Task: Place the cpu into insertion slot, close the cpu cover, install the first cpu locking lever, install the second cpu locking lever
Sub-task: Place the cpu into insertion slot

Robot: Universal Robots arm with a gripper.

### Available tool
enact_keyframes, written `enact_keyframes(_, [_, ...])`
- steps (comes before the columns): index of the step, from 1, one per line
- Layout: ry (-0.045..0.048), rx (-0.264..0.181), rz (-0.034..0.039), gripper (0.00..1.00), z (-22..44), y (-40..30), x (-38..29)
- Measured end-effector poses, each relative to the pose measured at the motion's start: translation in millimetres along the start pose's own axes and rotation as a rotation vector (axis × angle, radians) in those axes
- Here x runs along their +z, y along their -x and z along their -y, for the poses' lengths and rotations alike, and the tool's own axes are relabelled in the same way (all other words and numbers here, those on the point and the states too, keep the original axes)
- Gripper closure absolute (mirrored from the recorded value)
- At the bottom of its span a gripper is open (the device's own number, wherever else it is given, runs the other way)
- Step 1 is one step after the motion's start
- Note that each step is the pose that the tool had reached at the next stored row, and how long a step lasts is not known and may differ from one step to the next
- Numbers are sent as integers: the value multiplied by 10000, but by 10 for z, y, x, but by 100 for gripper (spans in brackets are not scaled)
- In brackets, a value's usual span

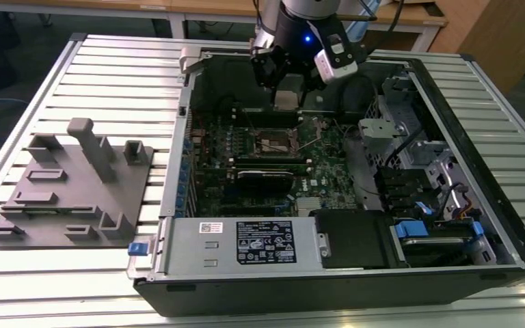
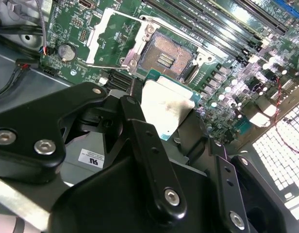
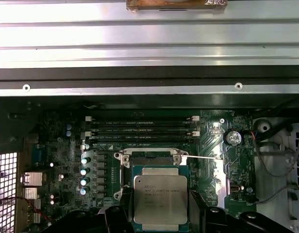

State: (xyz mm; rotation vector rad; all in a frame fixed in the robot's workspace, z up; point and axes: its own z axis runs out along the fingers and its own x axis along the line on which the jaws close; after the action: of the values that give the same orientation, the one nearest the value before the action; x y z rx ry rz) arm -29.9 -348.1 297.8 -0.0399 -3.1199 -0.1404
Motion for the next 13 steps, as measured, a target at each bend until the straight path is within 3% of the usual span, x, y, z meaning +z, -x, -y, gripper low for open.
enact_keyframes(13, [0,32,3,46,3,0,34])
